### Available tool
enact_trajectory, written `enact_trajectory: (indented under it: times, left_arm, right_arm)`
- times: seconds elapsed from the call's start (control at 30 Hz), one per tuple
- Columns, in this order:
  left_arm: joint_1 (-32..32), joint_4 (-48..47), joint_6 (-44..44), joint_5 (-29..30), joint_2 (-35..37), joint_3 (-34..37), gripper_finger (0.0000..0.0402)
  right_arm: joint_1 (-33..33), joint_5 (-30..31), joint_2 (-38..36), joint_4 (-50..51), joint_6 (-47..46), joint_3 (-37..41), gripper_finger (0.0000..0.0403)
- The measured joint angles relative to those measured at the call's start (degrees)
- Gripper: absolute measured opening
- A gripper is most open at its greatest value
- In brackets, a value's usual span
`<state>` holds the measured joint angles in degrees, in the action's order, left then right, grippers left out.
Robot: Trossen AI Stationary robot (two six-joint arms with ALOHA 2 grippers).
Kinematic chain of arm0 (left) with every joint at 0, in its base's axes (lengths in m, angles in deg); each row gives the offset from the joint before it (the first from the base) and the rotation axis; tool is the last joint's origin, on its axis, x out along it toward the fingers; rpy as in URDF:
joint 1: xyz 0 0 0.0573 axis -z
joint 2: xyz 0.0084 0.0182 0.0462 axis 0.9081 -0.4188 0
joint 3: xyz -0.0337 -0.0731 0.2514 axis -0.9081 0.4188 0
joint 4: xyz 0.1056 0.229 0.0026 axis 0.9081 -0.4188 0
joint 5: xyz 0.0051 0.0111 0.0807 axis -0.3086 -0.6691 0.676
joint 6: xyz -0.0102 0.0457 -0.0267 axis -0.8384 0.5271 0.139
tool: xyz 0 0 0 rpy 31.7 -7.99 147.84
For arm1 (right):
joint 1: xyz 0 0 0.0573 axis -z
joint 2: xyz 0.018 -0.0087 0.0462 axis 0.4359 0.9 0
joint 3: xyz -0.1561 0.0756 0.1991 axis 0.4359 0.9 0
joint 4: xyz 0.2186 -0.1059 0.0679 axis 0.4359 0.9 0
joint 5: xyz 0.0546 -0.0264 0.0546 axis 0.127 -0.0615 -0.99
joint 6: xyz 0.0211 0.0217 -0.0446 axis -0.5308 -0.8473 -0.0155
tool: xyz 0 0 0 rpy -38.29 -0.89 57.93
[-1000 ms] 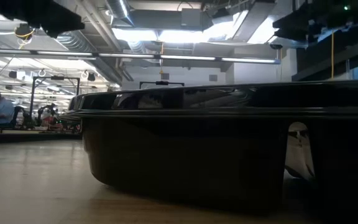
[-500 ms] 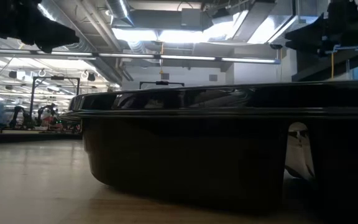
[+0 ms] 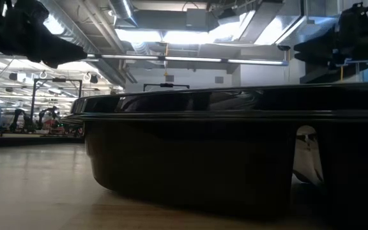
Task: Pick and placing Produce into tupperware
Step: Return to Home Position
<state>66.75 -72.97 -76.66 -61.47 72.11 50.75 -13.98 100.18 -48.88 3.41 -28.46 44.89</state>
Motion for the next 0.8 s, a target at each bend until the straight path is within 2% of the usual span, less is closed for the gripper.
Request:
enact_trajectory:
  times: [0.37,0.47,0.8]
  left_arm:
    - [0.0,5.4,-0.2,1.6,0.0,4.7,0.0167]
    - [0.0,5.7,-0.3,1.6,0.0,4.7,0.0163]
    - [0.0,5.6,2.0,1.6,0.0,4.7,0.0152]
  right_arm:
    - [0.0,0.0,0.0,-1.2,-3.2,2.8,0.0243]
    - [0.0,0.0,0.0,-5.0,-3.2,5.3,0.0243]
    - [0.0,0.0,0.1,-5.0,-3.3,5.5,0.0243]
